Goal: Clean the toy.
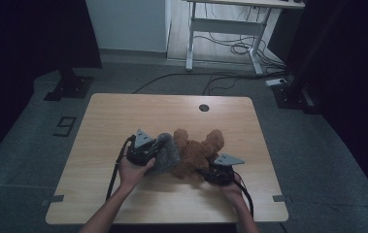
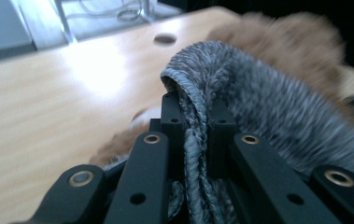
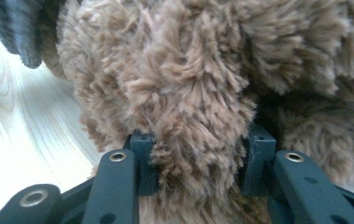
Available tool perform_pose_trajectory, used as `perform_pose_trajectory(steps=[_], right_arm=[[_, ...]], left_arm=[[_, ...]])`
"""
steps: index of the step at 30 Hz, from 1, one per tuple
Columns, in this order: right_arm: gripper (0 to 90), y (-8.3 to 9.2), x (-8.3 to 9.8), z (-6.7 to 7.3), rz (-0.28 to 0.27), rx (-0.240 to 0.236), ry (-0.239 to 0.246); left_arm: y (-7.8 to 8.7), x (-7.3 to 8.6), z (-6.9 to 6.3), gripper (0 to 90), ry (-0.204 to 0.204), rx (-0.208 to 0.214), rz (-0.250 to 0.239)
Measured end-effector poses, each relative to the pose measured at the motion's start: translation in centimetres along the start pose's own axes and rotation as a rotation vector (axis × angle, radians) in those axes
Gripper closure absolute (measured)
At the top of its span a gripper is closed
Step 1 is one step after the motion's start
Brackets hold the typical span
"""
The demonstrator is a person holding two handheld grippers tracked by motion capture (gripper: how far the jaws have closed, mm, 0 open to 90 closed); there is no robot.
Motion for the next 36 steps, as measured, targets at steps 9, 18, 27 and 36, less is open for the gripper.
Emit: perform_pose_trajectory(steps=[9, 18, 27, 36], right_arm=[[58.4, 0.0, 0.1, -0.3, -0.007, -0.005, -0.027], [58.9, 0.0, 0.4, -0.3, 0.009, 0.006, -0.021], [59.5, 0.0, 0.3, -0.3, 0.002, -0.001, -0.036], [59.5, 0.0, 0.2, -0.5, 0.002, -0.015, -0.049]], left_arm=[[-2.8, -3.7, -6.2, 80.3, -0.116, 0.099, -0.020], [-10.0, -2.2, -8.0, 80.5, -0.179, 0.065, 0.127], [-6.3, -0.9, -3.8, 80.8, -0.166, -0.027, 0.129], [-1.6, 0.0, 0.0, 80.9, -0.061, -0.031, 0.041]])
Point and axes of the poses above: each handheld gripper's, and its own axes: y roughly backward along the jaws, x roughly out of its underside, z roughly to its left, the point moved 3 cm from there along -y, roughly forward along the jaws, and after that the axes turned 6 degrees about x, right-handed, at the moved point
